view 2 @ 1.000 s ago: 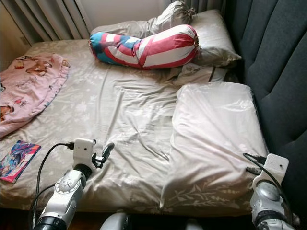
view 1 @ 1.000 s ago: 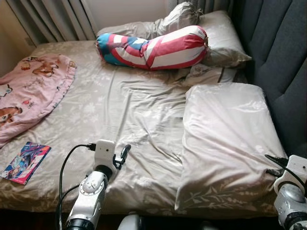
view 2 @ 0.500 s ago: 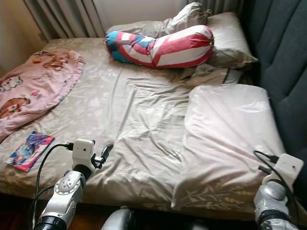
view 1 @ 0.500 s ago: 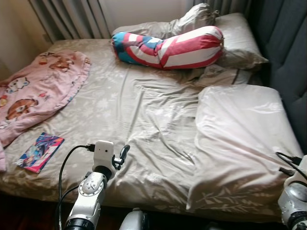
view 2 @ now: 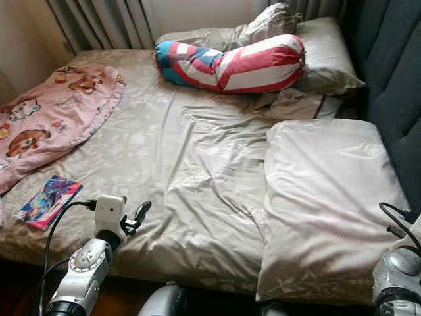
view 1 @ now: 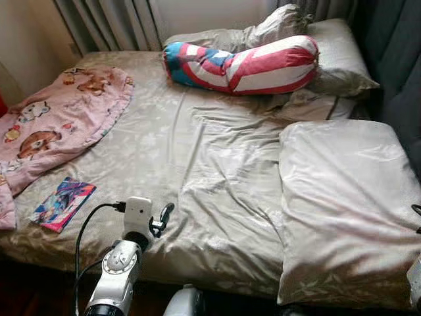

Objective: Clean up the room

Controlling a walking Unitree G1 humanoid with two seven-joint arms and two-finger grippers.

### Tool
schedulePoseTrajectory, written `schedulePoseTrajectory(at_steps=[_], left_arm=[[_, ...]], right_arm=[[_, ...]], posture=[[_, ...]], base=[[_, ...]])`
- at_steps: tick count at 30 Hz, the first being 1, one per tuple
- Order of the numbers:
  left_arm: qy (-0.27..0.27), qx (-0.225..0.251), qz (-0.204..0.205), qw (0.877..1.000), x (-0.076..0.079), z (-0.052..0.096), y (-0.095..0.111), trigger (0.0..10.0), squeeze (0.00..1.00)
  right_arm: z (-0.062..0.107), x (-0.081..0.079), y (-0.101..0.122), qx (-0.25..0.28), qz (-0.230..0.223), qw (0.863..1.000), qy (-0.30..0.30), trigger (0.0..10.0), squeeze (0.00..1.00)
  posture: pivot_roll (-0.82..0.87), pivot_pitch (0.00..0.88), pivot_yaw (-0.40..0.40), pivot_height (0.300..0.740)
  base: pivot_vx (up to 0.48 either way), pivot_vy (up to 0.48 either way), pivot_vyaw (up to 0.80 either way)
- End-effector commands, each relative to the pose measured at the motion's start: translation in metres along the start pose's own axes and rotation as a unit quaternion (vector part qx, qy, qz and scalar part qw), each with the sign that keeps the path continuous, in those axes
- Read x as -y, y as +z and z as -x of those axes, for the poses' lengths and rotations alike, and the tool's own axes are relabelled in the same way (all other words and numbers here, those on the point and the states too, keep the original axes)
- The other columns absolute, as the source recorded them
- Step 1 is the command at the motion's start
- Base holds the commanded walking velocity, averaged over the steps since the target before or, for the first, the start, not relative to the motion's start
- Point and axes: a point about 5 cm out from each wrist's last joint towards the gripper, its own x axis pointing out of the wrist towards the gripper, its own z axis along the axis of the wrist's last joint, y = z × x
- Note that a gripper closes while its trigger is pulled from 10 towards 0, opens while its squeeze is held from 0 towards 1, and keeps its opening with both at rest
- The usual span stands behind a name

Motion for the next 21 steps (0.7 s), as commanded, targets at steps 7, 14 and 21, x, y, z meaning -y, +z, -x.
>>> schedulePoseTrajectory(at_steps=[7, 14, 21], left_arm=[[0.001, -0.006, -0.007, 1.000, -0.004, 0.002, -0.002, 10.0, 0.00], [0.002, -0.014, 0.003, 1.000, -0.001, 0.000, -0.006, 10.0, 0.00], [0.030, -0.037, 0.039, 0.998, -0.006, -0.002, -0.016, 10.0, 0.00]], right_arm=[[0.008, -0.017, 0.006, 0.054, -0.002, 0.998, 0.030, 10.0, 0.00], [0.053, -0.096, -0.002, 0.087, -0.031, 0.952, 0.292, 10.0, 0.00], [0.080, -0.121, -0.041, 0.004, 0.008, 0.930, 0.367, 10.0, 0.00]], posture=[[-0.08, 0.066, 0.078, 0.675], [-0.09, 0.067, 0.070, 0.680], [-0.10, 0.055, 0.048, 0.705]], base=[[0.000, 0.000, 0.00], [0.000, 0.000, 0.00], [0.000, 0.000, 0.00]])
